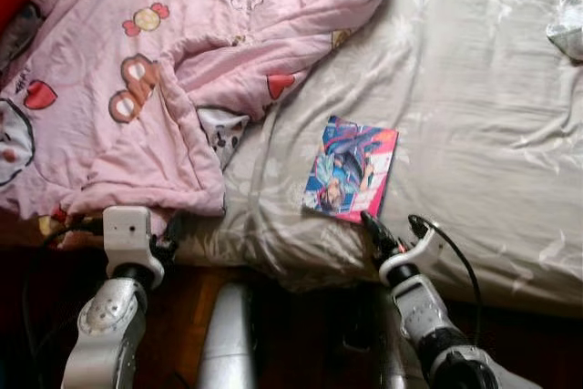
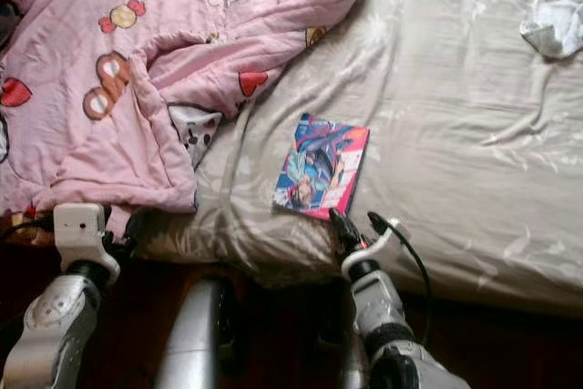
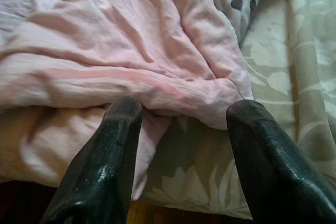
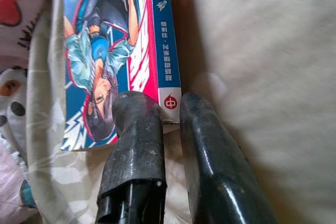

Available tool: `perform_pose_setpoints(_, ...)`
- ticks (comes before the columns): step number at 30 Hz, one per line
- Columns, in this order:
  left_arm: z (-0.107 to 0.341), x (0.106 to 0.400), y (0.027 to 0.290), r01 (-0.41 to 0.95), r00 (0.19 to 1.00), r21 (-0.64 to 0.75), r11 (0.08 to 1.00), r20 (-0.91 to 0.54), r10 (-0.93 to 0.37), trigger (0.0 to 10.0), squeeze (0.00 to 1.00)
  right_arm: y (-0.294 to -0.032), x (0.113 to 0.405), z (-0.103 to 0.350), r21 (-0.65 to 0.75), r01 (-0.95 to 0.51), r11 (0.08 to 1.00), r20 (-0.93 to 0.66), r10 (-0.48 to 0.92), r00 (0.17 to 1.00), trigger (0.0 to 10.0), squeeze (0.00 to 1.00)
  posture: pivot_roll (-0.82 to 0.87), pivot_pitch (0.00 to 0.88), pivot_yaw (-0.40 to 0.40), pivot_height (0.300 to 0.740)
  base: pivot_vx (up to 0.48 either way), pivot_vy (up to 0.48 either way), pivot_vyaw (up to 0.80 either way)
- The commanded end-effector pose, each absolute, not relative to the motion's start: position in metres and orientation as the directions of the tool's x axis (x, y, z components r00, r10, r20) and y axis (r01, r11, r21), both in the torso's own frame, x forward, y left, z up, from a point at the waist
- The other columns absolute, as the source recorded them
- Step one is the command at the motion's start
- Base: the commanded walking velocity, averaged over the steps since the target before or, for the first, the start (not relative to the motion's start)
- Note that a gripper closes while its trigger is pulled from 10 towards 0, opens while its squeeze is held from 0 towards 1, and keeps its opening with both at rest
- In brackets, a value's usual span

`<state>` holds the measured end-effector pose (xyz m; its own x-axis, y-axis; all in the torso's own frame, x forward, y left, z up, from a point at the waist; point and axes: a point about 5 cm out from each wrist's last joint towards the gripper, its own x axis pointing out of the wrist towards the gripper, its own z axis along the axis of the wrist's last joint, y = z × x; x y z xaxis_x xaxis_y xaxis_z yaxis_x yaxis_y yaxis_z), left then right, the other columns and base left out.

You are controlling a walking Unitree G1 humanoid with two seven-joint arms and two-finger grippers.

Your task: Clean up the room

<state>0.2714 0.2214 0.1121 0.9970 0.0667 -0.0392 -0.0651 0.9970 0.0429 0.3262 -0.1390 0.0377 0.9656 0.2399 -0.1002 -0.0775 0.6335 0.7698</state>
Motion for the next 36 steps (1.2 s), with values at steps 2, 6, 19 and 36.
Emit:
perform_pose_setpoints(2,0.084,0.270,0.222,-0.094,0.989,0.047,0.994,-0.114,0.099,10.0,0.00,-0.142,0.328,0.043,0.709,-0.128,0.693,-0.068,0.248,0.966,3.6,0.00,0.09,0.350,0.036,0.614,0.000,0.000,0.00)
perform_pose_setpoints(6,0.079,0.280,0.216,-0.095,0.989,0.027,0.995,-0.113,0.097,10.0,0.00,-0.150,0.333,0.053,0.649,-0.175,0.740,-0.025,0.250,0.968,10.0,0.00,0.07,0.311,0.017,0.614,0.000,0.000,0.00)
perform_pose_setpoints(19,0.057,0.293,0.217,-0.124,0.983,-0.005,0.992,-0.136,0.122,10.0,0.00,-0.196,0.320,0.052,0.356,-0.065,0.932,-0.051,0.089,0.995,10.0,0.00,-0.02,0.182,-0.024,0.614,0.000,0.000,0.00)
perform_pose_setpoints(36,0.017,0.295,0.204,-0.108,0.949,0.015,0.994,-0.296,0.107,10.0,0.00,-0.198,0.313,0.044,0.242,0.023,0.970,-0.096,0.000,0.995,10.0,0.00,-0.04,0.129,-0.023,0.690,0.000,0.000,0.00)
